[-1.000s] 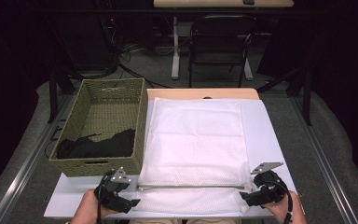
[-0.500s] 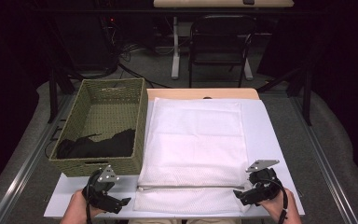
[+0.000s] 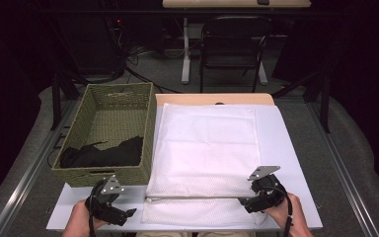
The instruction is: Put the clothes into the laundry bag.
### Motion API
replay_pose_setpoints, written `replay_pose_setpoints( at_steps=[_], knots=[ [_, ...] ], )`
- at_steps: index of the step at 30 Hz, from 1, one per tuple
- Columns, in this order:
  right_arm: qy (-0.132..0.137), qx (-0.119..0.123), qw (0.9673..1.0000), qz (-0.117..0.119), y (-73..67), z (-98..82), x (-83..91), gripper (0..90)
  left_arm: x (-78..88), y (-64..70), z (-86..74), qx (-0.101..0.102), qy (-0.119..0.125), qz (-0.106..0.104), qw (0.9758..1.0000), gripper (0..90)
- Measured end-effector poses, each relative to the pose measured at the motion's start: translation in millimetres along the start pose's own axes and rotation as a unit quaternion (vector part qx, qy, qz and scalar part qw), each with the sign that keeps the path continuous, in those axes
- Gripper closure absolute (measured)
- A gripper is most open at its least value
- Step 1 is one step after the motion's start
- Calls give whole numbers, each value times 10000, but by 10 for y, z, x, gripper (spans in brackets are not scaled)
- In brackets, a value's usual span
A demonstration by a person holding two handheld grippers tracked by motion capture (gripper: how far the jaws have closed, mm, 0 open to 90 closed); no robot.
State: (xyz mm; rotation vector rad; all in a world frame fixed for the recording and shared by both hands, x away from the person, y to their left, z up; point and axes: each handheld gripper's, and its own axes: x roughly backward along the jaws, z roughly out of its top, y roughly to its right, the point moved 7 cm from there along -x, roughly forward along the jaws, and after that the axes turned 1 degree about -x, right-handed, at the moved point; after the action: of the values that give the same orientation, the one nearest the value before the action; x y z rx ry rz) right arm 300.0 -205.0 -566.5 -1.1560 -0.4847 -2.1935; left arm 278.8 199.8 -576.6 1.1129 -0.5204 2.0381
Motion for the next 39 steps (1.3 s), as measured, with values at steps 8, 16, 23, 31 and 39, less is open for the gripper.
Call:
replay_pose_setpoints(
  at_steps=[8,16,23,31,39],
  knots=[
    [-40,368,9992,168,-129,239,-172,381,-26,-9,10,-24,-15,-25,10000,101],
    [-350,766,9949,558,-331,372,-438,520,-37,5,16,-57,-59,-139,9999,102],
    [-690,986,9911,573,-394,365,-572,622,-44,-10,8,6,-87,-40,10000,103],
    [-631,1149,9898,550,-462,375,-553,887,-40,-7,8,-43,-88,-60,9999,106],
    [-443,1166,9921,124,-367,531,-497,887,-50,-9,13,-3,-112,-33,9999,106]
  ],
)
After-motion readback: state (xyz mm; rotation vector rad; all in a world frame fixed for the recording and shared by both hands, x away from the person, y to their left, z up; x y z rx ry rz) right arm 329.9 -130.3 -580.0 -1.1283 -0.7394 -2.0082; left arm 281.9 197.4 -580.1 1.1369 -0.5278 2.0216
